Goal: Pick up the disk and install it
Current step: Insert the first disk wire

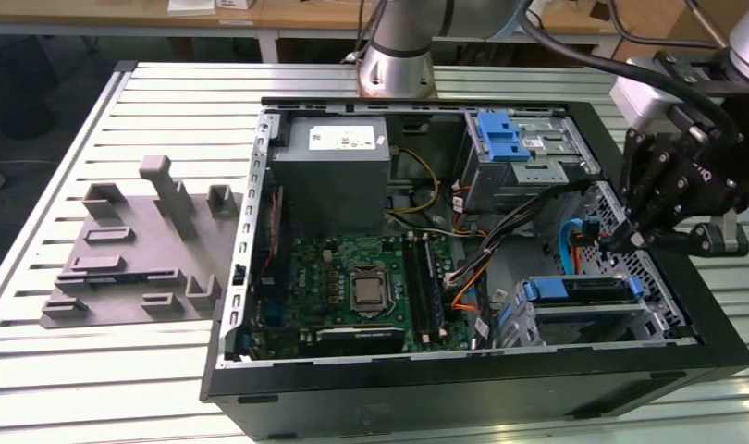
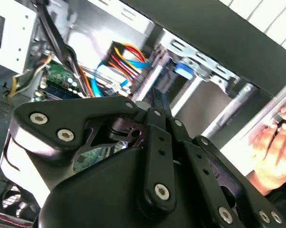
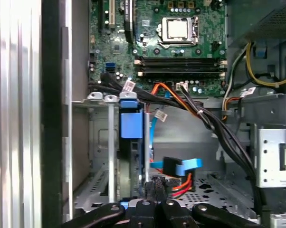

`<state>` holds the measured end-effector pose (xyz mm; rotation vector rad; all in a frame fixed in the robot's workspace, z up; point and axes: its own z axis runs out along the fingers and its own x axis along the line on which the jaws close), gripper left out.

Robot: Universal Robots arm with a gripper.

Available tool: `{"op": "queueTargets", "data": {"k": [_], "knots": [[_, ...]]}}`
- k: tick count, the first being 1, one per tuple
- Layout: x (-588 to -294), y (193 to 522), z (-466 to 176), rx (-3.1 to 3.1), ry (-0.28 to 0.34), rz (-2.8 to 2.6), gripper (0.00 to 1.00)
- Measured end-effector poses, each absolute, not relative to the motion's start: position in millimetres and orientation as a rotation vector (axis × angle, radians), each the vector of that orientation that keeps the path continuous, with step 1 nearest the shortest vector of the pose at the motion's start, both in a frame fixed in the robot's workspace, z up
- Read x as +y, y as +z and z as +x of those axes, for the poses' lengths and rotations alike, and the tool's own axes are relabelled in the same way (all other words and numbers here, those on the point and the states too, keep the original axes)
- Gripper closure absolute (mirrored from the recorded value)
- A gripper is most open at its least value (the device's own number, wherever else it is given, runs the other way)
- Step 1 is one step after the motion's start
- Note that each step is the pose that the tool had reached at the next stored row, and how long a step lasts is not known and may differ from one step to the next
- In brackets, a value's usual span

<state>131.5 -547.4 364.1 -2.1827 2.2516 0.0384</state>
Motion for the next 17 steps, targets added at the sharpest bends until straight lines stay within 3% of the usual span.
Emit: {"op": "queueTargets", "data": {"k": [14, 16, 17], "knots": [[-540.5, 364.1, 131.7, 2.178, 0.013, -2.232, 0.89], [-540.2, 364.1, 131.5, 2.178, 0.012, -2.232, 0.89], [-539.7, 364.1, 130.9, 2.179, 0.009, -2.233, 0.83]]}}
